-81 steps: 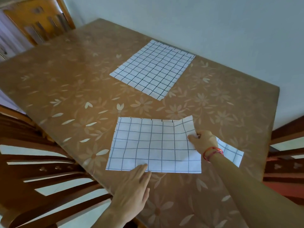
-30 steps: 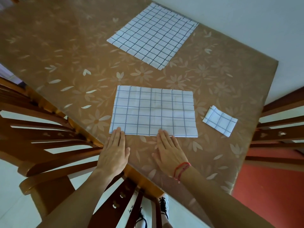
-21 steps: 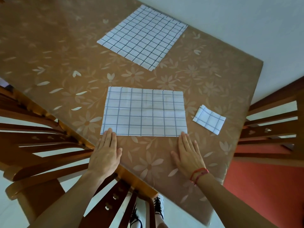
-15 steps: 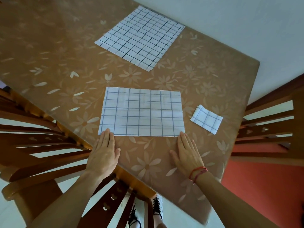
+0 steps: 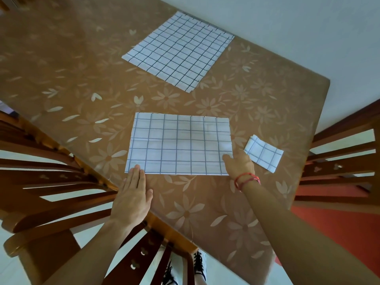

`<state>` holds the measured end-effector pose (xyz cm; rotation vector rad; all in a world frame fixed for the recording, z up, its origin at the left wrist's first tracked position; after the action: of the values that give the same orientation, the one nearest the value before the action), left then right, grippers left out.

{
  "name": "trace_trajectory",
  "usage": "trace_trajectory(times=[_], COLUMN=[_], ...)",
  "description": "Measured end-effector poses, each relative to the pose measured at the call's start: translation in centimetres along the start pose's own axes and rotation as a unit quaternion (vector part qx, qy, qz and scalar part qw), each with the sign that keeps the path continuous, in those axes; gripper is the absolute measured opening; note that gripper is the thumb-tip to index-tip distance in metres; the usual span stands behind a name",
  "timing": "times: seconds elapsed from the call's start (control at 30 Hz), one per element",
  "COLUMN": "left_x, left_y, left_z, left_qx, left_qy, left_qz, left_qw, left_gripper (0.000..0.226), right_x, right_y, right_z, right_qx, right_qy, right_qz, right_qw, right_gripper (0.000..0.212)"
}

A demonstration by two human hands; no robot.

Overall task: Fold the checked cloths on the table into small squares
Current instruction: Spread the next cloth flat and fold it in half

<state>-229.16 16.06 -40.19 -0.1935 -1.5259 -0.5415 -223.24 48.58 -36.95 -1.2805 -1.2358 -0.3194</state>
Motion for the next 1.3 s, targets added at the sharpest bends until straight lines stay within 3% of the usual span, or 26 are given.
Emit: trace_trajectory(times=[0.43,0.77,0.93,1.1,1.3], left_x=[0.2,0.9,1.6,2.8,2.8], left_y=[-0.2,-0.8,-1.2,-0.3,5.0], left_z=[-0.2,0.0,0.7,2.0,2.9], left_qx=[0.001,0.005,0.033,0.042,-0.016], left_qy=[0.018,0.023,0.032,0.044,0.026], left_qz=[0.0,-0.02,-0.04,-0.07,-0.121], left_qw=[1.0,1.0,0.998,0.996,0.992], left_gripper=[0.068,0.062,0.06,0.064,0.071], right_x=[-0.3,1.3,1.3,2.4,3.4], right_y=[-1.9,-3.1,-2.6,-1.1,0.6], right_z=[1.5,2.5,2.0,0.8,-2.2], right_qx=[-0.149,-0.101,-0.114,-0.15,-0.219], right_qy=[-0.054,-0.025,-0.057,-0.003,0.074], right_qz=[0.123,0.195,0.193,0.196,0.253], right_qw=[0.98,0.975,0.973,0.969,0.939], right_gripper=[0.028,0.014,0.01,0.012,0.017])
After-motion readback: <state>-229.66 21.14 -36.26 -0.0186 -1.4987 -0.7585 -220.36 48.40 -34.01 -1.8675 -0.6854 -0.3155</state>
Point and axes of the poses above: each hand's wrist, its own z-axis towards the middle knuckle, its own x-axis out of the back of the hand, y = z × x, the point moved 6 cm from there along z, towards the middle knuckle, and after that the axes turned 14 degrees about y, right-handed, at the moved point
